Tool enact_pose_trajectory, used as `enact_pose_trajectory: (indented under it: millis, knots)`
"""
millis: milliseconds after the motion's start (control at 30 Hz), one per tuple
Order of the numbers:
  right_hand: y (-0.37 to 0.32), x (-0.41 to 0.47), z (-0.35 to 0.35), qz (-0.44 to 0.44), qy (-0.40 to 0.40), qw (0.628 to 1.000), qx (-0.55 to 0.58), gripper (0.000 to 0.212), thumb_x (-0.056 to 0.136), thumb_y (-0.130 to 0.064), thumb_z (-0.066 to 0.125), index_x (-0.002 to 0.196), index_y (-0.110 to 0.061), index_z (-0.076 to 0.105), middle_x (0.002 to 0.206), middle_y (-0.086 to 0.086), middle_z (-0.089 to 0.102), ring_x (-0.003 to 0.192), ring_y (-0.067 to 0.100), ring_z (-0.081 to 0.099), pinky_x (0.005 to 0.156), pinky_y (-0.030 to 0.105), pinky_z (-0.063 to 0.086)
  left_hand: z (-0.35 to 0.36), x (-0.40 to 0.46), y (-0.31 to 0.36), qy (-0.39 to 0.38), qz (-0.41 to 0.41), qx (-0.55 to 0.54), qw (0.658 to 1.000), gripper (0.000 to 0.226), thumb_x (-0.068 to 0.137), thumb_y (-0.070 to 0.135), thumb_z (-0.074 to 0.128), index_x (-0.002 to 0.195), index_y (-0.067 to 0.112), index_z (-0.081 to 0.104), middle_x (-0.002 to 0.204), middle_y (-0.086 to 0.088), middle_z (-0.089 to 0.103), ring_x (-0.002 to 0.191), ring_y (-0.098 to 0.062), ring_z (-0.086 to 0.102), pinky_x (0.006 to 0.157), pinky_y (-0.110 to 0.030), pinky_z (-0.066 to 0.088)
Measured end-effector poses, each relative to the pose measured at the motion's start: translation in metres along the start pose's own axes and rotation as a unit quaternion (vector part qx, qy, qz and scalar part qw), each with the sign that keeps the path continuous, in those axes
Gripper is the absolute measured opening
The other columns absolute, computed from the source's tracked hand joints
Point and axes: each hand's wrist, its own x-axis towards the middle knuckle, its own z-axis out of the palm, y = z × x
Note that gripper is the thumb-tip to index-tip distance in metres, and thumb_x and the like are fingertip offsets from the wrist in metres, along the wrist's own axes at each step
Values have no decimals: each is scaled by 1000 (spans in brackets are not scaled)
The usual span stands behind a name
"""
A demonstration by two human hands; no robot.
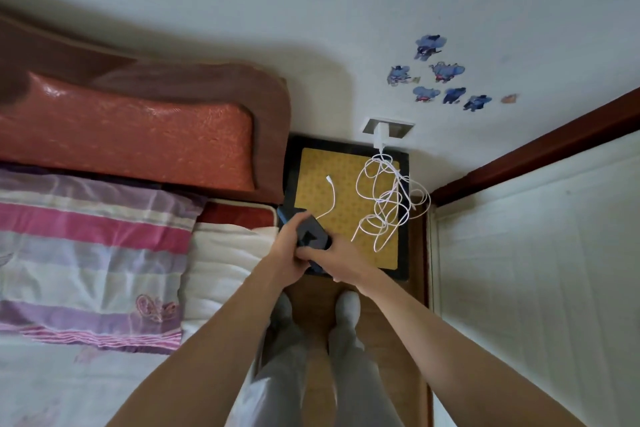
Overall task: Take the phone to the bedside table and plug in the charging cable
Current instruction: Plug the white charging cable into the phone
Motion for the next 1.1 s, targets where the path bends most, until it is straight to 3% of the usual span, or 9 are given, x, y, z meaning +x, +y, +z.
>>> enact_pose_trajectory:
  millis: [133,267,400,567,667,800,933,1033,1100]
  knots:
    - [7,36,-21,6,-42,995,-95,52,96,-62,49,99,-15,72,87,3,72,89,27,67,65,31,48,-10,27,3,-7,-28,-24,999,48,80,40,71,117,8,65,96,-15,72,80,-30,72,69,-41,59]
    - [25,98,-44,39,64,991,-111,43,97,-28,53,99,11,71,99,26,74,81,39,71,82,48,58,-25,58,-1,45,-13,-46,998,36,84,31,69,111,10,60,84,-12,64,82,-30,67,78,-50,57]
    - [34,158,-44,48,99,986,-125,23,91,-14,54,79,2,65,77,19,63,74,32,65,64,38,51,-33,80,-2,38,-31,-111,993,24,84,32,67,91,10,66,72,-11,71,82,-29,68,75,-46,59]
    - [43,211,-29,55,163,965,-200,40,98,-17,54,134,-1,50,134,20,54,119,37,59,95,41,51,-41,99,3,37,-11,-198,979,36,82,34,67,104,6,61,88,-14,66,84,-30,67,71,-51,61]
    - [51,229,-26,50,193,957,-211,47,101,-14,54,141,5,40,144,23,46,126,36,56,102,41,49,-40,104,8,18,13,-245,969,28,84,32,60,100,9,54,85,-16,62,76,-32,68,85,-57,56]
    - [57,239,-35,21,202,956,-210,11,98,-5,56,96,2,65,103,16,65,98,33,68,74,37,53,-35,103,16,3,37,-287,957,27,89,32,53,110,15,45,91,-19,60,73,-35,68,87,-60,51]
    - [54,235,-44,22,175,973,-147,39,91,-3,58,55,-10,47,56,6,50,58,24,54,54,31,40,-29,93,23,-13,42,-313,949,26,92,31,49,106,10,43,89,-22,61,65,-38,71,78,-62,56]
    - [46,215,-49,-15,158,987,-1,10,90,-4,59,83,-7,66,71,12,63,65,26,59,60,37,49,-18,80,27,-7,30,-317,948,27,94,31,45,96,4,48,89,-24,61,60,-42,71,60,-59,59]
    - [41,198,-57,-28,139,984,106,20,94,-4,56,112,-9,62,77,9,67,69,22,64,68,39,55,-11,73,30,5,21,-313,949,32,95,31,43,95,0,50,92,-25,61,65,-44,71,61,-55,60]
